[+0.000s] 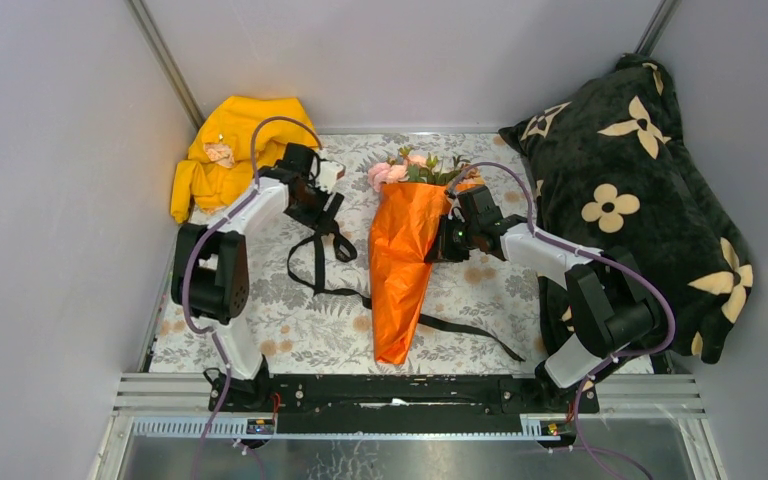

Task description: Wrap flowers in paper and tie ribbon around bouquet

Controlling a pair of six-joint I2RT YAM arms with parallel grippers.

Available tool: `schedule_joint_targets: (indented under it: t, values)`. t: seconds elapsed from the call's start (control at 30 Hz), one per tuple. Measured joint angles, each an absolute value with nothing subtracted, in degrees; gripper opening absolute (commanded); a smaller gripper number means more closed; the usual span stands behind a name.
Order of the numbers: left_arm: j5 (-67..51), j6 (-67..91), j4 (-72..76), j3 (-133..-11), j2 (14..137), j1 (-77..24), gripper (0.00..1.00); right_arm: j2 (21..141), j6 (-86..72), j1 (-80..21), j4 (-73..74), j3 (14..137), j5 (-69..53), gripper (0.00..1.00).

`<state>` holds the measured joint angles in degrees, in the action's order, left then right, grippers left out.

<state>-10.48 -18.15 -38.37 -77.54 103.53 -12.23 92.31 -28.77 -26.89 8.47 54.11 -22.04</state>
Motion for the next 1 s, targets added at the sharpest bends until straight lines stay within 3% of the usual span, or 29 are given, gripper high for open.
schedule_joint_targets:
  t: [0.2,0.37,0.5,0.8,1.0]
  values:
    - [-12.1,-14.3,-37.5,-73.3,94.7,-9.0,0.74,92.3,-28.8,-26.9,8.5,54.1,-22.0,0.00]
    - [-13.4,-13.8,-38.4,-66.5,87.2,-14.0,0.76,92.4,-28.8,-26.9,8.4,54.1,-22.0,0.00]
    - [-13.6,-13.6,-39.6,-62.6,91.2,-16.4,0.77,92.7,-28.8,-27.0,8.5,54.1,-22.0,0.00]
    - [-9.8,-11.5,-36.0,-64.6,98.6,-16.0,0.60,92.8,-28.8,-27.0,8.4,54.1,-22.0,0.00]
    - [-8.3,-10.3,-33.9,-67.3,105.7,-14.4,0.58,92.8,-28.7,-27.1,8.4,54.1,-22.0,0.00]
